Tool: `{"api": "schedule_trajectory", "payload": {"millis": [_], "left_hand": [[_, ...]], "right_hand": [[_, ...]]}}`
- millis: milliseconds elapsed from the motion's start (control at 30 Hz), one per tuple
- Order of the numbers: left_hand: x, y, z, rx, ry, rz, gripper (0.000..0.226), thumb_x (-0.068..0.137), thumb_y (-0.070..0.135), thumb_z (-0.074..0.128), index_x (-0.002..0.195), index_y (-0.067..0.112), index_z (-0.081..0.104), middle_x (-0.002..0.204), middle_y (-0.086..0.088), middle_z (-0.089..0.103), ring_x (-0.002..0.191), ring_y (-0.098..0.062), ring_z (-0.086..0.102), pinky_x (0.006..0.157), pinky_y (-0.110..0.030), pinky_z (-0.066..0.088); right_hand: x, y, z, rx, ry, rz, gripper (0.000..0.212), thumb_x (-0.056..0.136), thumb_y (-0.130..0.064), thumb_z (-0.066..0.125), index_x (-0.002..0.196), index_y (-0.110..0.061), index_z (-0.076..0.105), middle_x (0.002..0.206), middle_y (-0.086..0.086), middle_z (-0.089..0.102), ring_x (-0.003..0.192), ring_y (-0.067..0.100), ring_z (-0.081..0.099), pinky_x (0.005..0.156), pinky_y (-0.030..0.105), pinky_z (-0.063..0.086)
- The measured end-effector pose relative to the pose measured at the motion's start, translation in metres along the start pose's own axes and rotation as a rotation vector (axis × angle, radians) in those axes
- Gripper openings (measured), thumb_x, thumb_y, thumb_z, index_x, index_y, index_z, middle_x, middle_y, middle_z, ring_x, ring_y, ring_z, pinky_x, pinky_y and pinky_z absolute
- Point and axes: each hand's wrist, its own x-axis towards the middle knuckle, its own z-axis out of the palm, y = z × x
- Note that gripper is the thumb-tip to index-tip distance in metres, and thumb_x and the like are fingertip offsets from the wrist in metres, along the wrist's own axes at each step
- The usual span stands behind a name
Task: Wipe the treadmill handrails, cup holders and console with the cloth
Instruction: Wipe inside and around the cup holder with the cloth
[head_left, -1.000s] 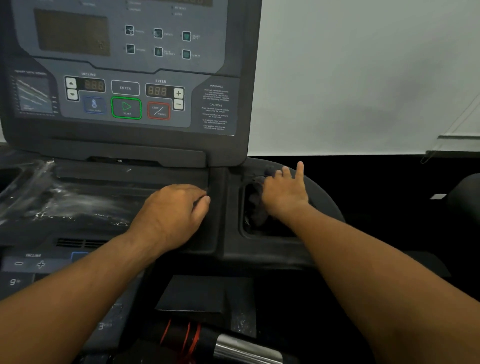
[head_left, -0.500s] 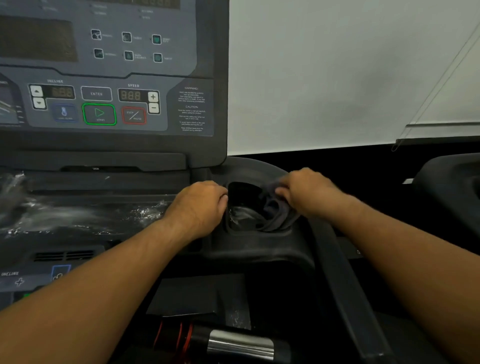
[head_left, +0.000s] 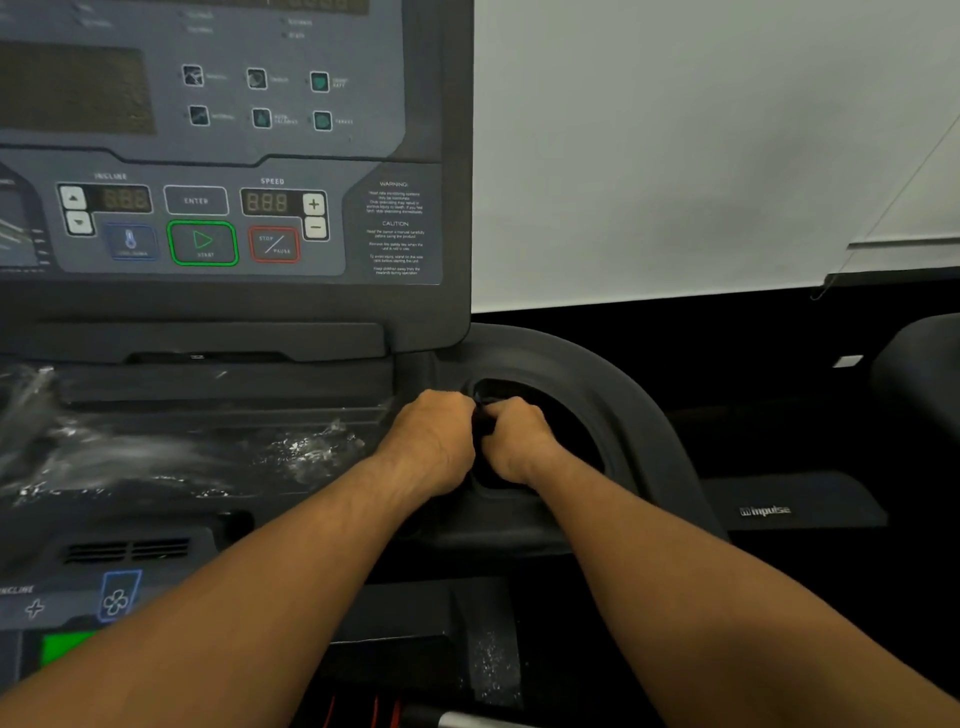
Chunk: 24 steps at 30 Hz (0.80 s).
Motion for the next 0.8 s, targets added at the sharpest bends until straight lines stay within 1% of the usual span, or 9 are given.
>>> {"api": "schedule_trajectory", "payload": {"millis": [133,167,267,400,533,600,700,767,800], "left_hand": [[0.006,-0.001,0.0,-0.039,-0.035,0.005,0.024,0.092,0.007,0.05,0.109,0.016,0.065,0.107,-0.006,0.065,0.093,-0.024,0.062,0.078,-0.033,0.054],[0.008,-0.001,0.0,-0.051,-0.035,0.002,0.025,0.092,0.006,0.05,0.11,0.016,0.066,0.107,-0.006,0.065,0.094,-0.024,0.062,0.08,-0.033,0.055],[0.011,-0.003,-0.002,-0.068,-0.032,0.003,0.025,0.092,0.005,0.05,0.105,0.015,0.068,0.104,-0.007,0.066,0.092,-0.024,0.062,0.078,-0.032,0.054],[0.01,-0.003,-0.005,-0.072,-0.06,-0.003,0.032,0.096,0.008,0.047,0.121,0.017,0.066,0.119,-0.008,0.064,0.104,-0.024,0.061,0.08,-0.027,0.05],[0.011,-0.002,-0.007,-0.086,-0.066,-0.007,0.026,0.094,0.005,0.049,0.101,0.016,0.072,0.101,-0.006,0.069,0.086,-0.018,0.062,0.069,-0.026,0.051],[0.011,-0.003,-0.006,-0.087,-0.063,-0.015,0.027,0.093,0.004,0.05,0.105,0.016,0.072,0.103,-0.005,0.069,0.09,-0.018,0.064,0.074,-0.025,0.053],[0.012,-0.002,-0.004,-0.084,-0.05,-0.025,0.03,0.094,0.005,0.052,0.115,0.018,0.07,0.113,-0.005,0.068,0.1,-0.02,0.063,0.078,-0.024,0.051],[0.013,0.0,-0.003,-0.075,-0.041,-0.021,0.028,0.095,0.009,0.052,0.115,0.017,0.07,0.115,-0.006,0.067,0.103,-0.022,0.062,0.082,-0.026,0.051],[0.013,0.0,-0.004,-0.072,-0.036,-0.02,0.028,0.096,0.01,0.052,0.116,0.016,0.07,0.117,-0.007,0.067,0.106,-0.023,0.062,0.086,-0.027,0.051]], "right_hand": [[0.004,0.014,-0.005,-0.156,-0.133,-0.087,0.036,0.09,-0.01,0.057,0.124,-0.02,0.062,0.118,0.008,0.063,0.103,0.028,0.059,0.08,0.03,0.049],[0.005,0.016,-0.006,-0.185,-0.161,-0.099,0.037,0.09,-0.01,0.056,0.126,-0.019,0.06,0.12,0.008,0.062,0.105,0.028,0.059,0.08,0.029,0.047],[0.009,0.016,-0.006,-0.23,-0.23,-0.093,0.036,0.091,-0.011,0.053,0.126,-0.019,0.059,0.121,0.007,0.061,0.105,0.027,0.059,0.079,0.028,0.045],[0.001,0.01,-0.018,-0.328,-0.385,-0.1,0.029,0.094,-0.021,0.054,0.12,-0.012,0.063,0.121,0.006,0.062,0.105,0.024,0.058,0.085,0.029,0.044],[-0.014,0.004,-0.035,-0.386,-0.564,-0.186,0.027,0.095,-0.015,0.05,0.114,-0.011,0.069,0.116,0.003,0.066,0.107,0.022,0.058,0.096,0.031,0.044],[-0.013,0.001,-0.032,-0.429,-0.527,-0.238,0.023,0.093,-0.014,0.053,0.105,-0.007,0.071,0.106,0.006,0.069,0.1,0.025,0.061,0.094,0.036,0.048],[-0.006,0.006,-0.027,-0.456,-0.419,-0.298,0.012,0.087,-0.016,0.061,0.084,-0.009,0.071,0.079,0.003,0.065,0.08,0.024,0.061,0.075,0.036,0.053],[-0.001,0.009,-0.026,-0.496,-0.361,-0.308,0.009,0.088,-0.017,0.06,0.084,-0.012,0.067,0.078,0.001,0.06,0.076,0.023,0.058,0.067,0.031,0.05],[0.0,0.01,-0.024,-0.496,-0.323,-0.295,0.01,0.089,-0.017,0.059,0.094,-0.011,0.066,0.086,0.003,0.061,0.081,0.024,0.059,0.069,0.032,0.05]]}}
